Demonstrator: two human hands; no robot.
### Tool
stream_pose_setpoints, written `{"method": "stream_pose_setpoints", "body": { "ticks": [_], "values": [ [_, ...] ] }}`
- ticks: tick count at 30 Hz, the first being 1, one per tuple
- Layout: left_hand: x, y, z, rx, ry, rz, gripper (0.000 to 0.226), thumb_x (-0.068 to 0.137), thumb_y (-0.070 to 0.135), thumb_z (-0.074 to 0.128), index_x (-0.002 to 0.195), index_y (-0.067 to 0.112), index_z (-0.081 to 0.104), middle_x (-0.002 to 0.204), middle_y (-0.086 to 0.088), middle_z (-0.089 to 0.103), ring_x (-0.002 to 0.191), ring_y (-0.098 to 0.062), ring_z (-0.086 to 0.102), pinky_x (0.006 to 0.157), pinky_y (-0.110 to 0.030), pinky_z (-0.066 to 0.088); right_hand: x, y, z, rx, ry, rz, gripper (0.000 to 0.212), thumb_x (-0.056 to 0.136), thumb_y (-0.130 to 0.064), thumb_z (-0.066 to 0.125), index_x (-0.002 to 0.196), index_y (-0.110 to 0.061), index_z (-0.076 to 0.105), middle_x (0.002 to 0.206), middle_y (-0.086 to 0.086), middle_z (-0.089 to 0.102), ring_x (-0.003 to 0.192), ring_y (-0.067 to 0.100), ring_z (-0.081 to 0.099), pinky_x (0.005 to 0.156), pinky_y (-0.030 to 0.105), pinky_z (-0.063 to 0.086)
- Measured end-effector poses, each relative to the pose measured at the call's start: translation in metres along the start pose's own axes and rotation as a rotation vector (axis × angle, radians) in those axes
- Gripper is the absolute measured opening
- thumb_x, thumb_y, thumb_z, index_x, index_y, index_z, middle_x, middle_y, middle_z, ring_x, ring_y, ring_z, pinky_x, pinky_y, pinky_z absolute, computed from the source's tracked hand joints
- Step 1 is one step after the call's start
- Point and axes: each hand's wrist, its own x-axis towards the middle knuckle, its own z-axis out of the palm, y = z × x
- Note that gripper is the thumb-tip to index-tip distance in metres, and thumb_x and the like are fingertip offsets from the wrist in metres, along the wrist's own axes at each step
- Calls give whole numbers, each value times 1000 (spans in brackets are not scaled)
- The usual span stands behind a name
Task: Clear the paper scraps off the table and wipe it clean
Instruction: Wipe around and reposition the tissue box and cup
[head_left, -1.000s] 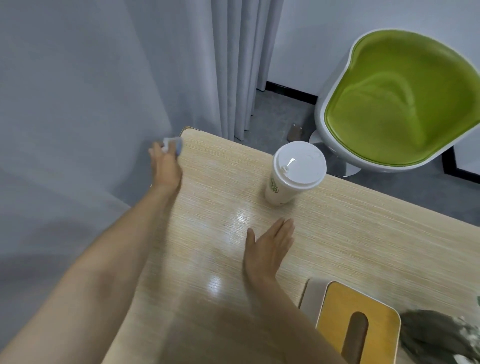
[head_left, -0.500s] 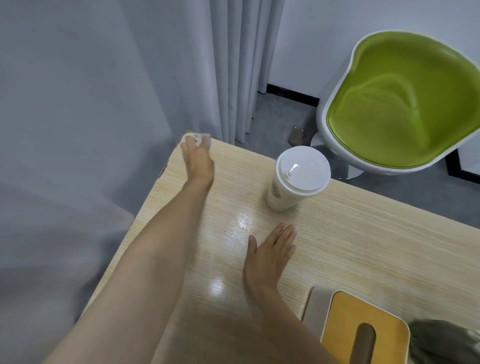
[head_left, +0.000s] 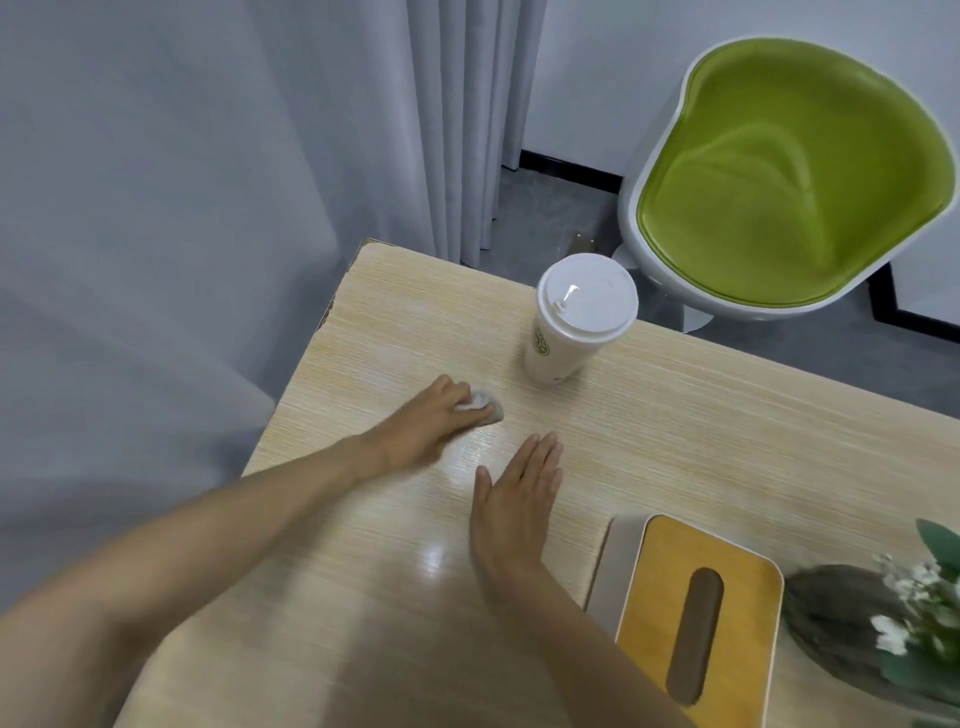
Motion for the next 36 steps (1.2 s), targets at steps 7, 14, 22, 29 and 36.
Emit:
{"method": "stream_pose_setpoints", "body": {
  "ticks": [7, 14, 22, 29, 36],
  "values": [
    [-26, -74, -44, 101, 431, -836, 38, 74, -13, 40, 95, 8, 63, 87, -8, 38, 90, -36, 42, 70, -28, 21, -16, 13, 6, 0, -21, -49, 67, 102, -36, 20, 142, -4, -24, 148, 10, -36, 138, 20, -33, 118, 38, -13],
    [-58, 58, 33, -40, 151, -113, 68, 73, -21, 63, 130, 15, 53, 99, 4, 36, 83, -15, 32, 77, -23, 28, -20, 17, 7, 83, 50, -54, 57, 102, -15, 22, 148, -2, -10, 156, 13, -22, 143, 20, -23, 119, 33, -9],
    [-11, -5, 0, -53, 492, -881, 50, 62, -23, 30, 90, 12, 53, 90, -6, 36, 86, -18, 28, 70, -24, 28, -32, 31, 6, 92, 65, -9, 55, 102, -12, 19, 149, -1, -9, 157, 11, -20, 144, 21, -20, 120, 33, -7],
    [30, 43, 28, -154, 196, -436, 44, 84, -15, 51, 116, 10, 69, 102, -11, 55, 91, -27, 34, 83, -30, 36, -41, 43, 9, 75, 94, -29, 56, 99, -2, 21, 150, -2, -4, 158, 10, -13, 146, 20, -15, 119, 29, -7],
    [-16, 62, 19, -332, 11, -381, 30, 98, 10, 50, 122, 19, 66, 93, 10, 44, 95, -19, 36, 84, -7, 22, -59, 43, 4, 210, 85, -66, 61, 97, 1, 24, 151, -8, -1, 160, 4, -9, 147, 15, -7, 116, 23, 0]
  ]
}}
